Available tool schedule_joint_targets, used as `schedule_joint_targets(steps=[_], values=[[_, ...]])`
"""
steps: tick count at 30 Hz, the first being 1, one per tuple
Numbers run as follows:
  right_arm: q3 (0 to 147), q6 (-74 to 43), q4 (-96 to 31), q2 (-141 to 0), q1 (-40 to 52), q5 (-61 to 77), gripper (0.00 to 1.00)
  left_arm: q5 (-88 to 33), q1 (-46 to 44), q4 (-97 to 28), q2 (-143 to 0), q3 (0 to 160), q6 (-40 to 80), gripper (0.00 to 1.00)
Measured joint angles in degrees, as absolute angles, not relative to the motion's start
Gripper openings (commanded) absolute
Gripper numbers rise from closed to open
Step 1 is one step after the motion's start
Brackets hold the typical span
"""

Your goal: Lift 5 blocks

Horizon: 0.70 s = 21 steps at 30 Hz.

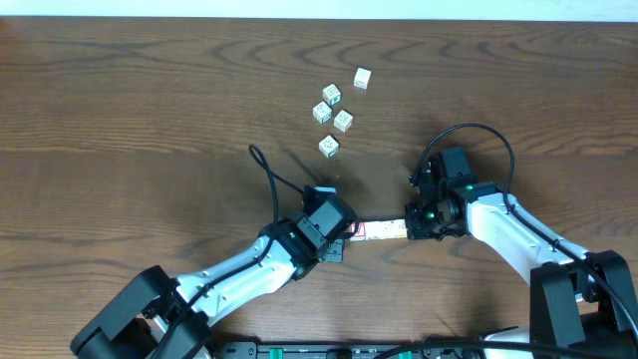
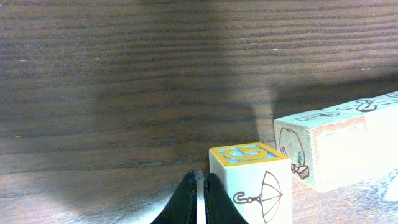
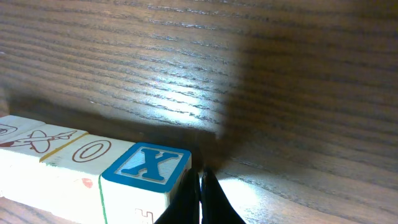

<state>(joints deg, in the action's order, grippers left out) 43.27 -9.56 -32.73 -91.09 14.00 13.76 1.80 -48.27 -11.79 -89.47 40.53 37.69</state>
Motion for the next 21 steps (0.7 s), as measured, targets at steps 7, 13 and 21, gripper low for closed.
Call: schedule_joint_targets(steps=[7, 13, 21], values=[[43.22, -9.54, -32.75, -91.09, 14.00, 13.76, 0.01, 3.97, -48.27, -20.80, -89.49, 40.47, 38.13, 0.08], [43.11, -9.54, -32.73, -91.09, 14.00, 13.76, 0.01, 3.27, -48.51, -24.71, -89.23, 40.86, 38.98, 0.07], [43.11, -9.54, -32.73, -91.09, 14.00, 13.76, 0.01, -1.34, -53.23, -20.84, -89.27, 40.84, 40.84, 0.08]])
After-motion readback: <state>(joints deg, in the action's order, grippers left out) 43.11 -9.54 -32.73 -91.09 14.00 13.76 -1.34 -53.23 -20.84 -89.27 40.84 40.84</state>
